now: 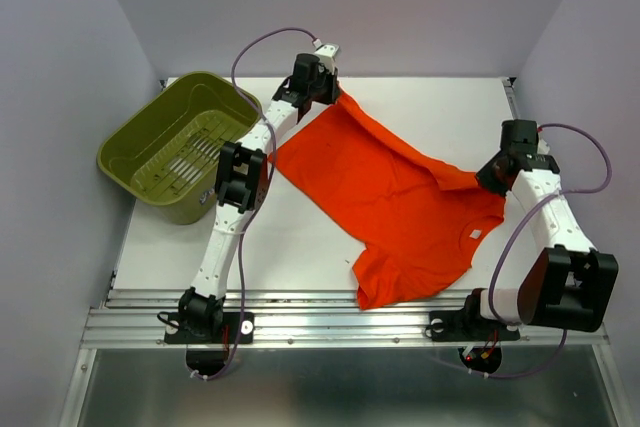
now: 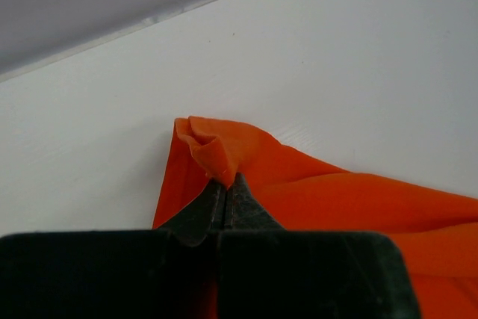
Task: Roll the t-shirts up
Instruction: Fold the T-shirt at the center of the board.
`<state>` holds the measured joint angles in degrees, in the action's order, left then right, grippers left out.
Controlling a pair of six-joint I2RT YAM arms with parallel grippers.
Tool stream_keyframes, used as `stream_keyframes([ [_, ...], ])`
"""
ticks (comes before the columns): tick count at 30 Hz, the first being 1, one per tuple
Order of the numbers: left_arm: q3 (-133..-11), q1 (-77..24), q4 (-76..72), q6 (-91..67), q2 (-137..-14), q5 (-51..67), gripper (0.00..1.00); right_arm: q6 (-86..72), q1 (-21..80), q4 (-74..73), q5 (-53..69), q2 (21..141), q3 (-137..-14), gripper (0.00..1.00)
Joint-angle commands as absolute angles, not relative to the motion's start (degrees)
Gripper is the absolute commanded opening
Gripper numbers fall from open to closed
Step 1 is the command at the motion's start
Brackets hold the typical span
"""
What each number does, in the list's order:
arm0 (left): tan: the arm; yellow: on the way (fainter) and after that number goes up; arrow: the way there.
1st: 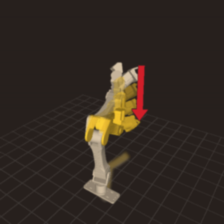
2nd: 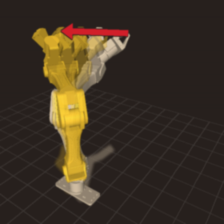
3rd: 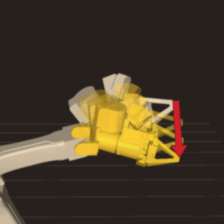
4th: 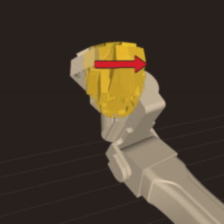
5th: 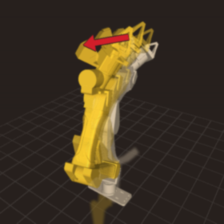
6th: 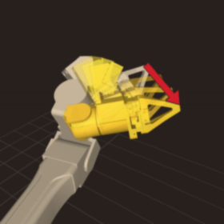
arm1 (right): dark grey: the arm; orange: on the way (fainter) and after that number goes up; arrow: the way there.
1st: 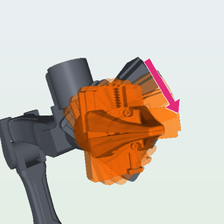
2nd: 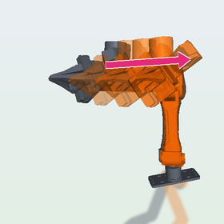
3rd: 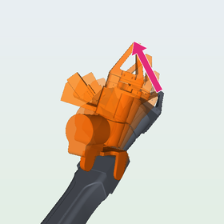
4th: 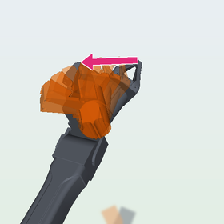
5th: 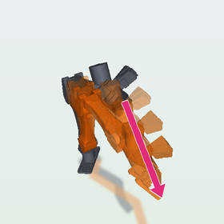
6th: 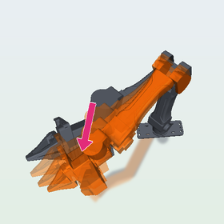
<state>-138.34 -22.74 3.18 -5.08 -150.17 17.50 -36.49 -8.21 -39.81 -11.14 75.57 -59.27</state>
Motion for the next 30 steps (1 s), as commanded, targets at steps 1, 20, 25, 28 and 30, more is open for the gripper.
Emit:
stream_keyframes([
  [1, -136.5, -22.2, 3.7, -2.9, -142.9, 16.5, 0.00, -37.4, -7.9, -42.0, -11.3, 72.2, -59.2, 0.01],
  [20, -133.4, -21.8, 8.7, -2.1, -140.7, 15.0, 0.00, -36.5, -6.2, -48.2, -4.8, 64.4, -53.9, 0.01],
  [25, -130.3, -21.7, 10.6, -2.1, -138.5, 13.7, 0.00, -37.4, -4.5, -47.2, -3.3, 64.7, -52.1, 0.01],
  [28, -128.4, -21.7, 12.4, -2.1, -136.9, 12.4, 0.00, -38.4, -3.3, -46.3, -1.8, 64.5, -50.5, 0.01],
  [30, -127.2, -21.7, 13.2, -2.0, -136.2, 12.0, 0.02, -39.0, -3.3, -45.5, -1.0, 64.4, -48.8, 0.01],
])
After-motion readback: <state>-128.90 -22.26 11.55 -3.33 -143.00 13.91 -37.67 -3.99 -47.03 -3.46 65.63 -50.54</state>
